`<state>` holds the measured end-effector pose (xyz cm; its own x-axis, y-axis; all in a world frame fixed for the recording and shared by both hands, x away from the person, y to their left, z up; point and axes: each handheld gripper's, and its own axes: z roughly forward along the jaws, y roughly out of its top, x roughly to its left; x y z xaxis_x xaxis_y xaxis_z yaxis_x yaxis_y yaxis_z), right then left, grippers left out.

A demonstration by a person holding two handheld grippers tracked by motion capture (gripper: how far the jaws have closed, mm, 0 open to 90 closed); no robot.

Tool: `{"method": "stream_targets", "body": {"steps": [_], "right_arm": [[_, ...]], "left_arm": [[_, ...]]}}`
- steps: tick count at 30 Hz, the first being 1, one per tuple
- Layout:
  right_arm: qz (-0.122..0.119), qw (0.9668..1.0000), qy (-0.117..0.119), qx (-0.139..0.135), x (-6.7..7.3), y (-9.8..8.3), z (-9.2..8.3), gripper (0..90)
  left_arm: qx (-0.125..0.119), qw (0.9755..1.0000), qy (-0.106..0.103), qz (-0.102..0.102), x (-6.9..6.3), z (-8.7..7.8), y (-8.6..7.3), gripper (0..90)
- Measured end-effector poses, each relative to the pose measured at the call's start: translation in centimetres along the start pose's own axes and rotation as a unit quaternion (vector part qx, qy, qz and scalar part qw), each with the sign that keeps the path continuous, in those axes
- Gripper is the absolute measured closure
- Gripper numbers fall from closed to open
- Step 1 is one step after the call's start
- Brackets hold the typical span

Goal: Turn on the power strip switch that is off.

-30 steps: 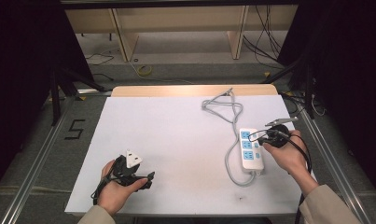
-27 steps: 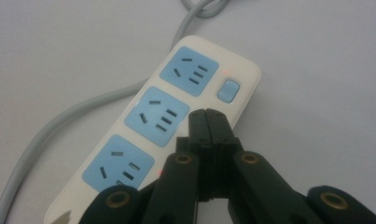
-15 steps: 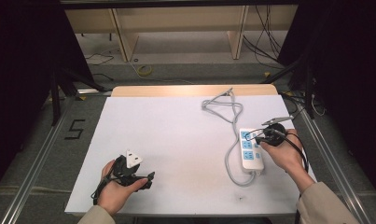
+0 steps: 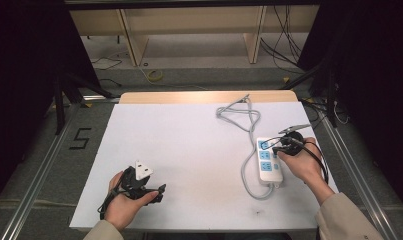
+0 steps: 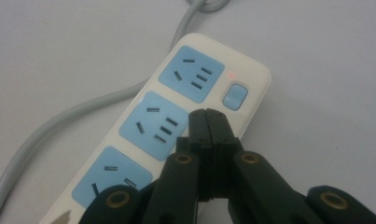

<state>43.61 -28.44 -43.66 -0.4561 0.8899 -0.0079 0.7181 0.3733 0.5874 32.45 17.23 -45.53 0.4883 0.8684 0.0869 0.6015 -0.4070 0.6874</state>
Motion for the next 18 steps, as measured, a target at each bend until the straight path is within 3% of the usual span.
{"method": "stream_targets", "body": {"steps": [18], "right_arm": [[0.002,1.0,0.001,0.009,-0.15,0.11,0.45,90.0]], "left_arm": [[0.0,1.0,0.0,0.0,0.0,0.01,0.01,15.3]]}}
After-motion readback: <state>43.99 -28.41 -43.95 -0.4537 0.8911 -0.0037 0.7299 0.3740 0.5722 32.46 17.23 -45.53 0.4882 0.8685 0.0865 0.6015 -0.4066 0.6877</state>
